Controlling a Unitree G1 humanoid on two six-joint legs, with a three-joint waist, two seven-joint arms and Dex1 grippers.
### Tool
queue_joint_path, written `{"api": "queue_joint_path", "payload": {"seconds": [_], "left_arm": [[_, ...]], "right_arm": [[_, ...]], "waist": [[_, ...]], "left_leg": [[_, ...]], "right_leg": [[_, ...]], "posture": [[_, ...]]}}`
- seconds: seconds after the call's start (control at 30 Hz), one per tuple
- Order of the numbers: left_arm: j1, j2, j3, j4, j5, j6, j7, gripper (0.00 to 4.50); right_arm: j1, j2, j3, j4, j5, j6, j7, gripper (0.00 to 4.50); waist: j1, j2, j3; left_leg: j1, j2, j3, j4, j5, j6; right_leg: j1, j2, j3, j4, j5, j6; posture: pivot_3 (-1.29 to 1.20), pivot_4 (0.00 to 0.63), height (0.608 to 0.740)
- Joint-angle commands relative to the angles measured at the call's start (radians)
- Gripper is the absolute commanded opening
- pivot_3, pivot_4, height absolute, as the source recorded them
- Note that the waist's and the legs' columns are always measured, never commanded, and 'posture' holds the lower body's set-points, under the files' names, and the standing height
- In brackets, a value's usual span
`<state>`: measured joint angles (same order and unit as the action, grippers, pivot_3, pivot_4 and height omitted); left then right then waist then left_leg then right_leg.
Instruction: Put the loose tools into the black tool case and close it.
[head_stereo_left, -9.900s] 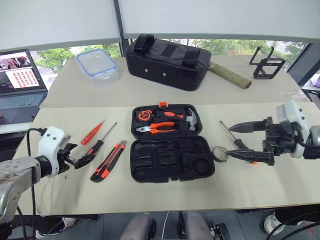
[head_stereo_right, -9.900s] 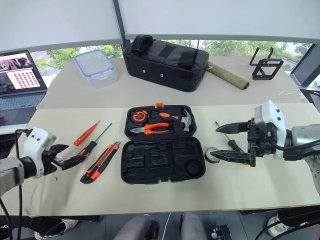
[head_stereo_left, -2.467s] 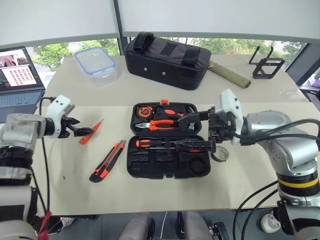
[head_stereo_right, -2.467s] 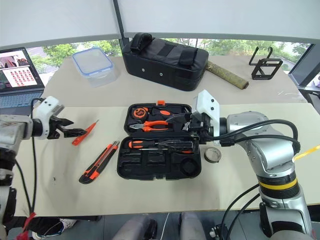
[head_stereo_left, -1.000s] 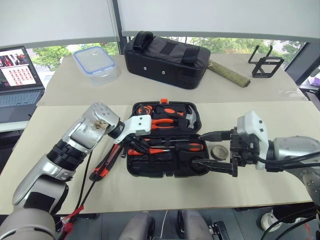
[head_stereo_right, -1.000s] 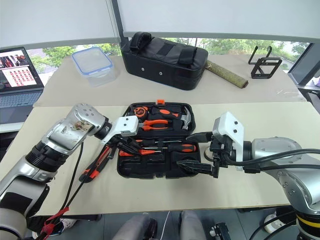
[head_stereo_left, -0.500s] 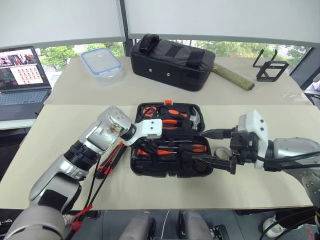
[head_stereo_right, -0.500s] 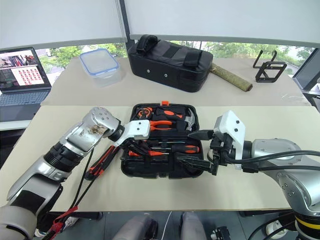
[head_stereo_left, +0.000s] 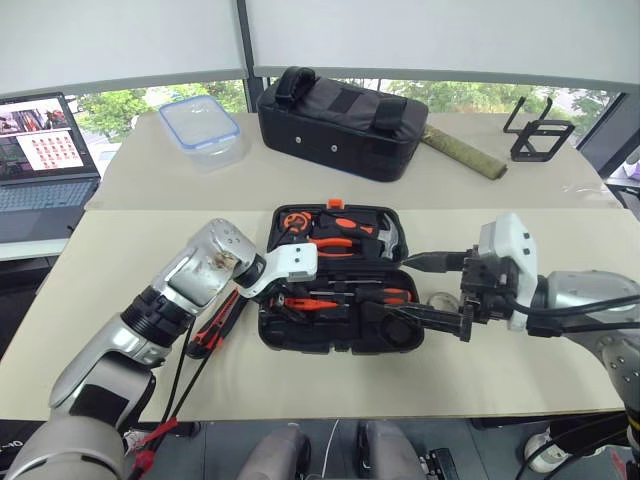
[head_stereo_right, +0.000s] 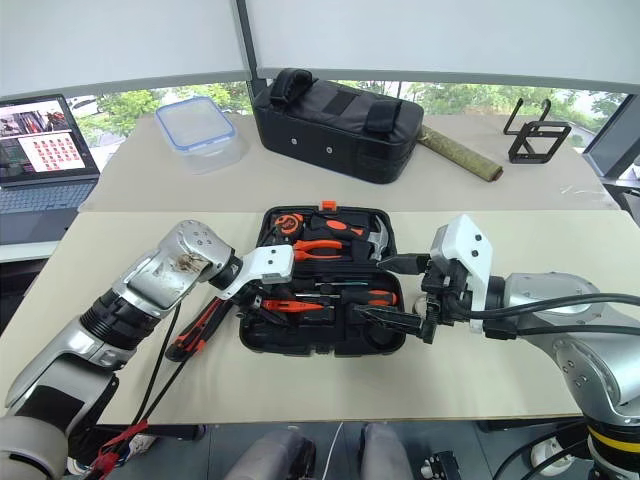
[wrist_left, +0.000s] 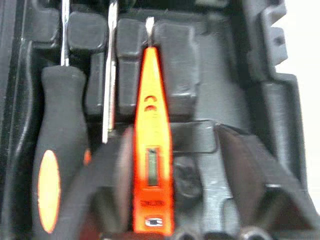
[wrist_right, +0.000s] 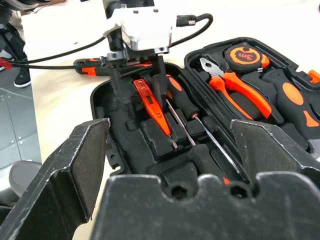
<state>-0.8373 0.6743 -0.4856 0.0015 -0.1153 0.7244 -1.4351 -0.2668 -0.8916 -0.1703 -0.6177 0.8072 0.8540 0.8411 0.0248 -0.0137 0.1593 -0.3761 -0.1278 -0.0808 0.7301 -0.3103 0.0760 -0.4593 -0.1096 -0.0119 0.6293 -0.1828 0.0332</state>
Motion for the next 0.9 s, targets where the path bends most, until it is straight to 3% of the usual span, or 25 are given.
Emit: {"api": "queue_joint_path", "payload": {"seconds": [0.03, 0.2, 0.33, 0.57, 0.9], "left_arm": [[-0.019, 0.058, 0.123, -0.063, -0.097, 0.066, -0.032, 3.81], [0.036, 0.188, 0.265, -0.075, -0.138, 0.103, 0.017, 3.81], [0.118, 0.263, 0.302, -0.126, -0.082, 0.3, 0.202, 3.81], [0.196, 0.188, 0.381, -0.31, -0.104, 0.692, 0.472, 3.81], [0.284, 0.205, 0.378, -0.432, -0.179, 0.856, 0.629, 3.81]], "right_arm": [[-0.019, -0.003, -0.01, 0.0, 0.006, -0.025, 0.008, 4.5], [-0.017, -0.008, -0.012, 0.001, 0.009, -0.021, 0.01, 4.5], [-0.008, -0.02, -0.009, -0.006, -0.005, -0.034, 0.025, 4.5], [-0.005, -0.028, 0.018, -0.02, -0.013, -0.058, 0.066, 4.5], [-0.027, -0.006, 0.04, -0.02, -0.01, -0.06, 0.043, 4.5]], "waist": [[-0.004, 0.0, 0.0], [-0.014, 0.0, 0.0], [-0.016, 0.0, 0.0], [0.0, -0.003, 0.002], [-0.012, -0.003, 0.002]], "left_leg": [[0.0, 0.0, 0.0, 0.0, 0.0, 0.0], [0.0, 0.001, 0.0, -0.001, 0.0, 0.0], [0.002, 0.001, 0.0, -0.002, 0.0, -0.001], [0.001, 0.0, 0.0, -0.002, 0.0, 0.001], [0.002, 0.001, 0.0, -0.003, 0.0, -0.002]], "right_leg": [[0.0, 0.0, 0.0, 0.0, 0.0, 0.0], [-0.001, 0.001, 0.0, 0.0, 0.0, 0.0], [-0.001, 0.001, 0.0, 0.0, 0.0, 0.0], [0.001, 0.004, 0.0, -0.001, 0.001, 0.001], [0.0, 0.002, 0.001, 0.0, 0.001, 0.001]], "posture": [[0.0, 0.15, 0.714], [0.0, 0.15, 0.714], [0.0, 0.15, 0.714], [0.0, 0.15, 0.714], [0.0, 0.15, 0.714]]}}
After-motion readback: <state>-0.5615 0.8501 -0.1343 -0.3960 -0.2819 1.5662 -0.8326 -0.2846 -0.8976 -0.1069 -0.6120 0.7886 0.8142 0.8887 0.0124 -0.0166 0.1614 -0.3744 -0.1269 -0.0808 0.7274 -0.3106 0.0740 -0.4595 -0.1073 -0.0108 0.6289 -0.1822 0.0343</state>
